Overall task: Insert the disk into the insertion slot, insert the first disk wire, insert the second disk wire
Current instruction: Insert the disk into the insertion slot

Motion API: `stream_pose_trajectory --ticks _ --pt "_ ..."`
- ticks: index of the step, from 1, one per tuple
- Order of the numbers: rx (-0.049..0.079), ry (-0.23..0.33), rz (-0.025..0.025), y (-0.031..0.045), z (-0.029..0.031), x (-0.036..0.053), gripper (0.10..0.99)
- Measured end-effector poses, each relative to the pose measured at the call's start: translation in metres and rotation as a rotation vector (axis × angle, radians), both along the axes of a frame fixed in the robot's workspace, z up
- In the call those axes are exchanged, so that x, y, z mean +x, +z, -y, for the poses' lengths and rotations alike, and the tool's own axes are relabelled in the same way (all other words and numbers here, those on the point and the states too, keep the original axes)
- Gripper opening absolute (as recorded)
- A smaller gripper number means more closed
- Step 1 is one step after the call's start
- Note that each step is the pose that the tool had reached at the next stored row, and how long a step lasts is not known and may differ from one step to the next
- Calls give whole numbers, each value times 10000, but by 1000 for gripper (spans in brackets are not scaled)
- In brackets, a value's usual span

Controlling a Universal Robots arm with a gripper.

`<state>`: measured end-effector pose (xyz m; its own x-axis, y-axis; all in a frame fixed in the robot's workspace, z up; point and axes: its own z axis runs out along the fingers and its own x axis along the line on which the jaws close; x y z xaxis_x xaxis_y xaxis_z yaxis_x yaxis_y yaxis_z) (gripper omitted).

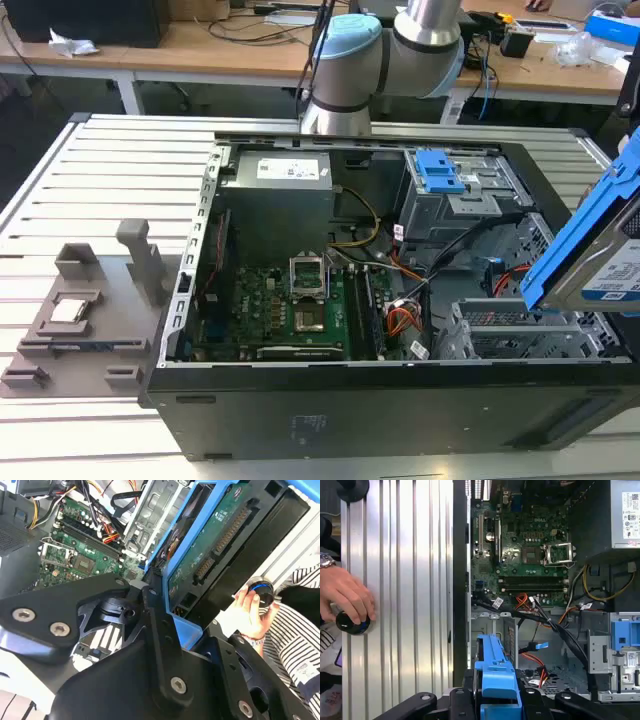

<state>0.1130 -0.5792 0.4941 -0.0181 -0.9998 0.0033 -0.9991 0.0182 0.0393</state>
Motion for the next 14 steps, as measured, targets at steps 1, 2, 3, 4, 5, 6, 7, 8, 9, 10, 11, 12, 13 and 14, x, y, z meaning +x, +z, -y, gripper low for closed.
stream_pose_trajectory --ticks 1,2,3,4,5,6,7,8,9,10,11,12,13,14 --pt "3 0 0 -6 0 -23 369" --pt "2 1 0 -34 0 -56 369" --pt "1 0 0 -40 0 -69 369" --pt "1 1 0 -44 0 -85 369" --pt "1 1 0 -55 0 -106 369" --pt "3 1 0 -75 0 -126 369" --pt "2 1 0 -89 -1 -138 369" --pt "0 1 0 -97 -4 -145 369" --pt "1 8 0 -108 -26 -145 369" --pt "1 9 0 -111 -64 -147 369" --pt "2 14 0 -115 -131 -146 369" --pt "1 22 0 -121 -209 -146 369" --pt "1 27 0 -124 -240 -146 369" --pt "1 30 0 -128 -250 -146 369"
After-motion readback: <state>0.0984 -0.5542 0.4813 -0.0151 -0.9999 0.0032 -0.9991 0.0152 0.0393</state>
